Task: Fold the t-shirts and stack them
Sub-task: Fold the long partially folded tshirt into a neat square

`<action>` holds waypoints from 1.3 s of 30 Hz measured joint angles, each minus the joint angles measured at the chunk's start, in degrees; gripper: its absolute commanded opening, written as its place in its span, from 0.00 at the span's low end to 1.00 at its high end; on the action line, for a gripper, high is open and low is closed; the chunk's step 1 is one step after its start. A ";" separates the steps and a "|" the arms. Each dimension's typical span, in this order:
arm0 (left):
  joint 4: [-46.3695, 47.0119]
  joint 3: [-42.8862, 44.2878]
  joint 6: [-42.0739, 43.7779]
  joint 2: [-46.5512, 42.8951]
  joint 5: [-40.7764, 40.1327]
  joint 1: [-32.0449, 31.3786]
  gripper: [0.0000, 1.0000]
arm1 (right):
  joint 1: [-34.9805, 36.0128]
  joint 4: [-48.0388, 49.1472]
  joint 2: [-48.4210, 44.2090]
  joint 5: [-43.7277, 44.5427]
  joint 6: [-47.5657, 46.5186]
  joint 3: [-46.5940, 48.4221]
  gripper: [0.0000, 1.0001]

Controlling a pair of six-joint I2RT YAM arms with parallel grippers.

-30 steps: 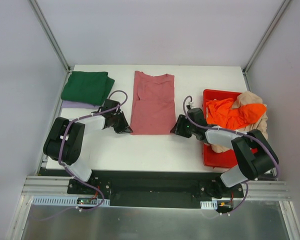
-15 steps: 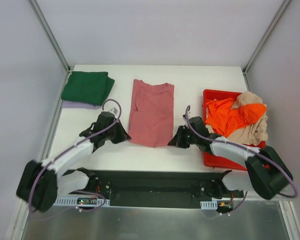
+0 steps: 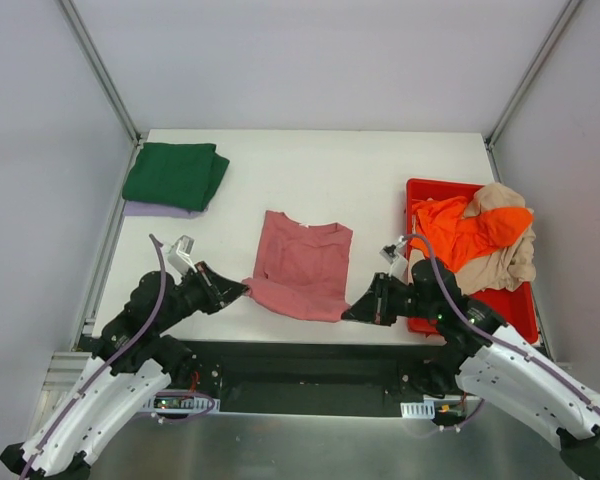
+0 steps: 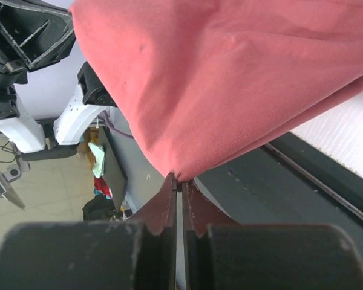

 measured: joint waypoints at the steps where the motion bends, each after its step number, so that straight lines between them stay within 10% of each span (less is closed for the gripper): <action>1: -0.50 0.31 -0.13 -0.11 0.09 0.00 0.00 | 0.13 -0.57 -0.94 -0.15 0.59 0.00 0.01; 39: 2.40 29.44 9.75 53.37 -20.04 5.95 0.00 | -21.16 1.40 30.91 -2.93 -16.06 20.39 0.01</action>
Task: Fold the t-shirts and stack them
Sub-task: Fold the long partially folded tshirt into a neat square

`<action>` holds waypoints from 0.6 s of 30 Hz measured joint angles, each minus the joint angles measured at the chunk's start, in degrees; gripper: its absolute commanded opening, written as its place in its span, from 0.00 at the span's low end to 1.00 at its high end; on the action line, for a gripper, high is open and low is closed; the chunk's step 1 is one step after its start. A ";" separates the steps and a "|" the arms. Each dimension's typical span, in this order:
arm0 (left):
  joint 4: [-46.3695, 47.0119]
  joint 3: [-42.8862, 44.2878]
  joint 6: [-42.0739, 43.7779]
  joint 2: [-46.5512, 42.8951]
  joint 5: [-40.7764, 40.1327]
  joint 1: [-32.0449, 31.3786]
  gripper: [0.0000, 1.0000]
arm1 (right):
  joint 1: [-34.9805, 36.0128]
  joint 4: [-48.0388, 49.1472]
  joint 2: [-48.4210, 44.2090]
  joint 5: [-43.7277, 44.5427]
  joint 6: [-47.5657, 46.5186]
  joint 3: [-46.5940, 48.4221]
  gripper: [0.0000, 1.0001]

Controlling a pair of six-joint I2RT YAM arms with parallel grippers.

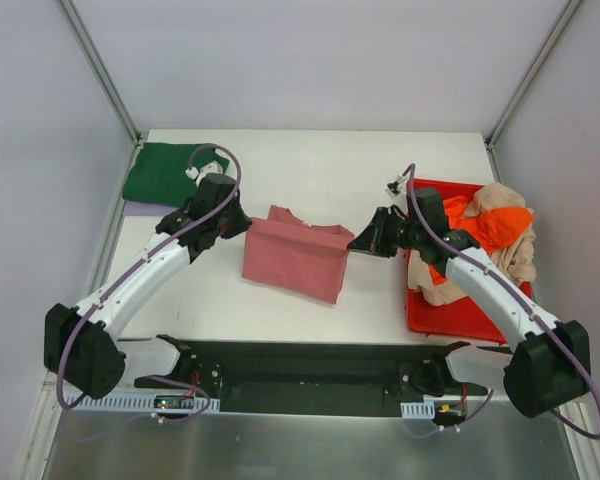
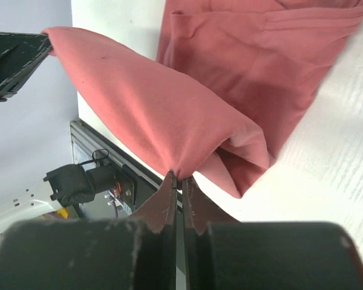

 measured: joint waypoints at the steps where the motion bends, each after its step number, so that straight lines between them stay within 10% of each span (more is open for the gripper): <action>1: 0.42 0.76 0.52 1.44 0.35 0.35 0.00 | -0.72 0.20 1.42 -0.52 -0.09 0.33 0.01; 15: 4.11 10.93 3.98 22.40 6.19 4.04 0.00 | -7.26 5.77 17.51 -5.84 0.28 2.64 0.05; 18: 4.15 12.52 4.17 26.34 6.71 4.42 0.02 | -7.80 7.15 20.15 -5.88 0.50 2.67 0.26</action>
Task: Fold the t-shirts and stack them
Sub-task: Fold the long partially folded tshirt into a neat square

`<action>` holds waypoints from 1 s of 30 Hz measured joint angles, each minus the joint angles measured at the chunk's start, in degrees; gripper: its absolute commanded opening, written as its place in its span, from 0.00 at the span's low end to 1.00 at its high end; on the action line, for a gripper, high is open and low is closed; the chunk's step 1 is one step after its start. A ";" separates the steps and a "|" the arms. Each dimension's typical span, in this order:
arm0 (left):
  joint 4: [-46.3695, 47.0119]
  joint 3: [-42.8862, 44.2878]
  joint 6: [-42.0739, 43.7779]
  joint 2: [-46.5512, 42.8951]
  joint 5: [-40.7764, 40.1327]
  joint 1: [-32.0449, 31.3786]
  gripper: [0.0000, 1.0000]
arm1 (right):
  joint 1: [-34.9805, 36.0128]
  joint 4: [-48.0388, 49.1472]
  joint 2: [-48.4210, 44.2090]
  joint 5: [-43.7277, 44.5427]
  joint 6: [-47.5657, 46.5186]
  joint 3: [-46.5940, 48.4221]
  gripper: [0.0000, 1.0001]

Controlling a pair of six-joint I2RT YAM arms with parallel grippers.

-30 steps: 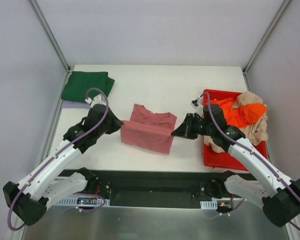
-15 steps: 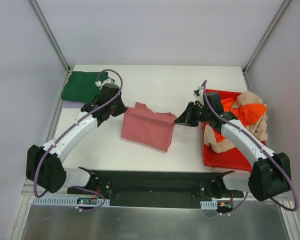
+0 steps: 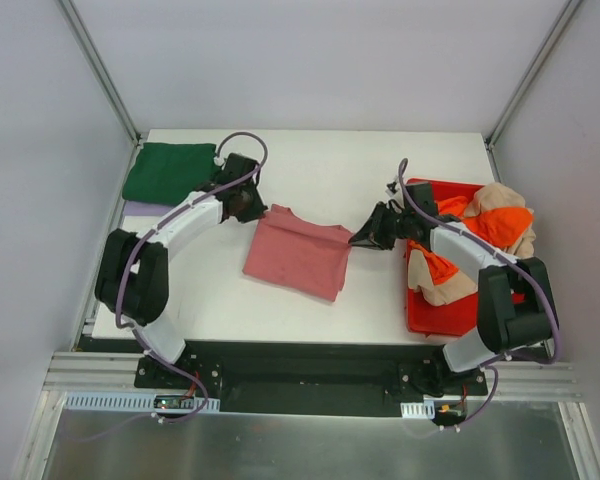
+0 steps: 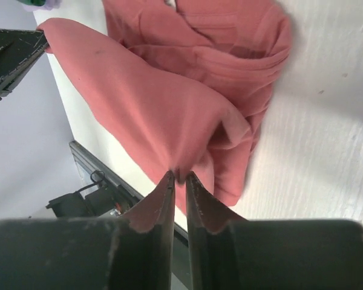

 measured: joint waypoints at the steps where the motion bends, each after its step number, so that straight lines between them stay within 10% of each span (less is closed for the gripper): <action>1: 0.00 0.63 0.09 1.20 0.42 0.26 0.07 | -0.11 0.22 0.61 0.15 0.07 0.04 0.41; 5: -0.02 3.65 1.27 5.44 1.92 1.99 0.99 | -0.83 0.07 2.56 1.90 -0.63 1.68 0.79; 16: 0.33 1.36 3.45 1.36 5.60 3.39 0.99 | 2.43 -2.54 -2.93 7.82 -4.00 5.20 1.00; 30: 5.88 2.54 4.31 6.21 18.64 0.63 0.99 | 9.29 11.67 6.47 7.85 -0.02 5.22 0.96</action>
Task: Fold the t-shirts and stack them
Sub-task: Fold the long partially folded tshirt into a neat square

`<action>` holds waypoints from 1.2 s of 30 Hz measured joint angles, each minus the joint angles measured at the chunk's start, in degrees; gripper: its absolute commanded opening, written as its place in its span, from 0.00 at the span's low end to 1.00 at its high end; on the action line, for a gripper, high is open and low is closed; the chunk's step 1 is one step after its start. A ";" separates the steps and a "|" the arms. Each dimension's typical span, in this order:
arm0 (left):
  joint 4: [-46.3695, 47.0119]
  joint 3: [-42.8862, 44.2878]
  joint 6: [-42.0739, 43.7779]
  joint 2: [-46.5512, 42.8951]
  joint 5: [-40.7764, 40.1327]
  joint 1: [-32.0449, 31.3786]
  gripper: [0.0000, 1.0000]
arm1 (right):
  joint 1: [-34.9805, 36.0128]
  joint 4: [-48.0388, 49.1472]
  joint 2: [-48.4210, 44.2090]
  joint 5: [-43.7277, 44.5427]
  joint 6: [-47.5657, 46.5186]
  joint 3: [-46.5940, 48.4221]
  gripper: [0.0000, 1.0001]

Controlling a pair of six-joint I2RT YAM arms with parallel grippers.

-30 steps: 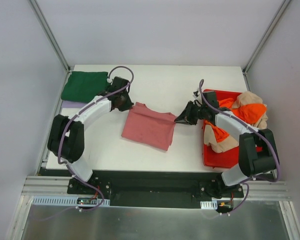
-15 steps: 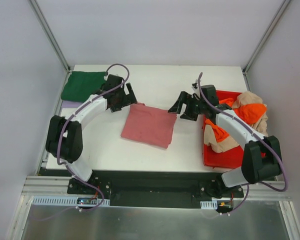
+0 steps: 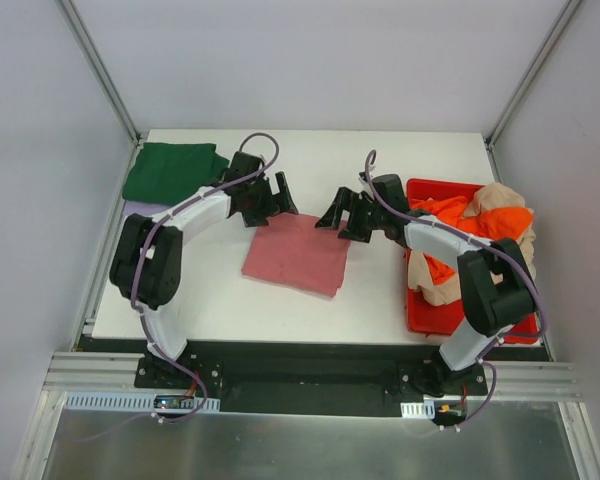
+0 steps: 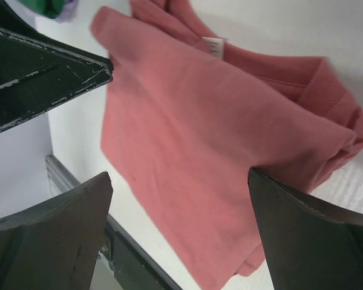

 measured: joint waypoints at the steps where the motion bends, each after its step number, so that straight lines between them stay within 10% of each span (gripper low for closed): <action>1: -0.02 0.57 -0.02 1.77 0.28 0.00 0.99 | -0.09 0.17 1.33 0.31 -0.02 0.00 0.96; 19: 2.62 4.44 -0.13 11.82 1.77 0.00 0.99 | -2.78 -0.55 10.58 4.31 -4.11 2.43 0.96; 29: 1.09 -10.54 2.93 -3.61 -0.31 -3.13 0.99 | -0.09 -14.73 4.15 14.71 -13.90 3.82 0.96; 36: -0.61 -17.75 3.76 -25.14 -4.87 -4.17 0.99 | 9.79 -24.81 -22.53 29.79 -16.13 -1.38 0.96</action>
